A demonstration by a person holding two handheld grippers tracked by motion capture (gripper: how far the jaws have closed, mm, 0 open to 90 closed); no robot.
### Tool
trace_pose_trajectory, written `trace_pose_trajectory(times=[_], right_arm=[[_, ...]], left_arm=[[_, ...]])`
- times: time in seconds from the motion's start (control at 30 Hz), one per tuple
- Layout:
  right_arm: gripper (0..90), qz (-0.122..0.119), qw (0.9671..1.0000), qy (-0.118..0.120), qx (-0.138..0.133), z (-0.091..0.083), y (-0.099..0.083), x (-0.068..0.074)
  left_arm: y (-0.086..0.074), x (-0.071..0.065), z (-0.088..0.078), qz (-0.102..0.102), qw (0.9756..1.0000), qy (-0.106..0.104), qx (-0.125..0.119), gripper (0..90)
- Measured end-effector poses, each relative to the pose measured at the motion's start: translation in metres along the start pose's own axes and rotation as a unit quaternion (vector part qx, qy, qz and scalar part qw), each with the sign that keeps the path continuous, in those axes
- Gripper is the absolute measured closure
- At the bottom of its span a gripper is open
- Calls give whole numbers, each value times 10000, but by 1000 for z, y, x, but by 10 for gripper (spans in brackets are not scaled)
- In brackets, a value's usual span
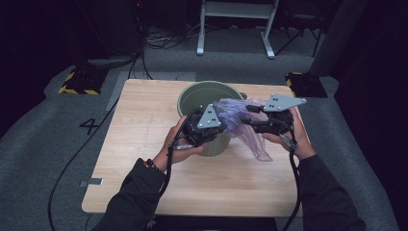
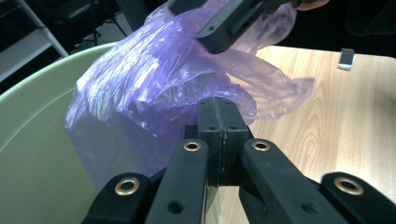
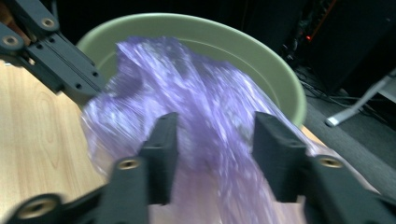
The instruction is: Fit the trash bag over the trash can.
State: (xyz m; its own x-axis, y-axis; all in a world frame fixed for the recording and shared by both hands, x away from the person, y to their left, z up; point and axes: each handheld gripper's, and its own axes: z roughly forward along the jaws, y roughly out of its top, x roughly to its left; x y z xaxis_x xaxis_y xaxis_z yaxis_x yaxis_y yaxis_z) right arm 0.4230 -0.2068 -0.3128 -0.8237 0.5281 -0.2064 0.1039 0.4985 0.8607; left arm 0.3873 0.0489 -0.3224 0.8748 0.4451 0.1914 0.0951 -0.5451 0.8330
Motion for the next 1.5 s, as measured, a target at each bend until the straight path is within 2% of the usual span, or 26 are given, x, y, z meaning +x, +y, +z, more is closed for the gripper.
trace_pose_trajectory(times=[0.07,0.17,0.23,0.37,0.5,0.57,0.67,0.8,0.93,1.07,1.2,1.27,1.37,1.5], right_arm=[[436,38,9999,-126,-46,-6,-2,-3],[349,226,9994,-150,-233,-18,-4,-9],[330,255,9991,-183,-294,-25,-6,-11],[287,353,9982,-242,-414,-37,-13,-16],[261,466,9977,-169,-456,-46,-24,-20],[263,511,9978,-40,-427,-47,-30,-20],[249,497,9980,35,-393,-49,-40,-17],[217,366,9977,240,-516,-56,-50,-10],[192,85,9973,450,-578,-60,-57,0],[202,-191,9973,548,-456,-56,-62,9],[382,-590,9970,389,-306,-46,-63,21],[557,-815,9959,351,-189,-42,-63,26],[739,-815,9957,380,-204,-35,-61,29],[837,-760,9963,303,-253,-31,-60,30]], left_arm=[[-1,2,-1,-53,10000,22,20,897],[-4,5,-5,-152,9999,65,-42,897],[-6,9,-10,-230,9996,68,-112,898],[-11,15,-19,-323,9992,201,-142,898],[-17,21,-26,-391,9985,343,-140,898],[-21,25,-30,-458,9979,427,-136,898],[-26,30,-34,-564,9970,500,-156,898],[-33,37,-38,-690,9954,640,-162,898],[-38,44,-40,-800,9939,737,-163,898],[-42,50,-41,-917,9927,764,-179,898],[-45,53,-44,-982,9915,800,-299,892],[-46,54,-47,-951,9921,739,-347,851],[-47,54,-52,-939,9920,747,-381,711],[-47,50,-60,-1012,9908,771,-454,435]])
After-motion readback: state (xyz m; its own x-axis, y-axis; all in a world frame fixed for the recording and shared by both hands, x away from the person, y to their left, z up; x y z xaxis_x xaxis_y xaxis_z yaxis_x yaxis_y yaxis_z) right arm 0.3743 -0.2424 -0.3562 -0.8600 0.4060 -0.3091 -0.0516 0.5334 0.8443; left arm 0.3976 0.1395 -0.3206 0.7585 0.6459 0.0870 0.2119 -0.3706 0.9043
